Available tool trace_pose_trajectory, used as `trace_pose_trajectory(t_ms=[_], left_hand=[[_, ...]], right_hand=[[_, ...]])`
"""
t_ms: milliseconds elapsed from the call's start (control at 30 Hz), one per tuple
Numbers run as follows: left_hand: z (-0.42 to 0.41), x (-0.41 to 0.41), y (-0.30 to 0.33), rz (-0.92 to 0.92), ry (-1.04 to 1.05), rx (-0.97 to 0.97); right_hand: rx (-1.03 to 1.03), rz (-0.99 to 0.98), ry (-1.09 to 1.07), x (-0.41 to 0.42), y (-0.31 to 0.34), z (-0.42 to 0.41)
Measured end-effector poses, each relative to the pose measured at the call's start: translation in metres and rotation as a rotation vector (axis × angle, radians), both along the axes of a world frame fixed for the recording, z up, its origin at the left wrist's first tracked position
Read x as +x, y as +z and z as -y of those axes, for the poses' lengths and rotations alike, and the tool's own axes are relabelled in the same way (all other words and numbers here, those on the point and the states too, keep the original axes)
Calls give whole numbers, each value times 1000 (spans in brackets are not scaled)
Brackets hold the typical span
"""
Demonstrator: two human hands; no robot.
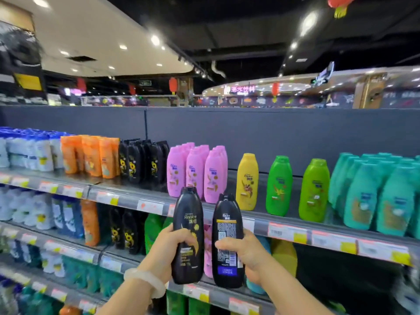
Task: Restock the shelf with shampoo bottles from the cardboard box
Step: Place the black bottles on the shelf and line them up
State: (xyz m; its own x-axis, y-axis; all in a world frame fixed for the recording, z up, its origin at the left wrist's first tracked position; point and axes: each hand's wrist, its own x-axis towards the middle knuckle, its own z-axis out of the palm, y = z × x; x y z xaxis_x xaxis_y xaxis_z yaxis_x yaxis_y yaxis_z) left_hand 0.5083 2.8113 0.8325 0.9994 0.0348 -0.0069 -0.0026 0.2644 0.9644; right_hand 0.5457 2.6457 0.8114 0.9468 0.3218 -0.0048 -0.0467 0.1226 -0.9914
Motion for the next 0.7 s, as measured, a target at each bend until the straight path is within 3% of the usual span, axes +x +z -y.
trace_pose_trajectory(t_ms=[367,567,700], left_hand=[[-105,-6,9,22,72,-38],[-228,-25,-3,2,80,-60],[-332,-33,3,-22,76,46]], right_hand=[[-45,43,186,20,7,-95],[37,40,221,13,-11,-227],[79,12,153,5,-10,-340]])
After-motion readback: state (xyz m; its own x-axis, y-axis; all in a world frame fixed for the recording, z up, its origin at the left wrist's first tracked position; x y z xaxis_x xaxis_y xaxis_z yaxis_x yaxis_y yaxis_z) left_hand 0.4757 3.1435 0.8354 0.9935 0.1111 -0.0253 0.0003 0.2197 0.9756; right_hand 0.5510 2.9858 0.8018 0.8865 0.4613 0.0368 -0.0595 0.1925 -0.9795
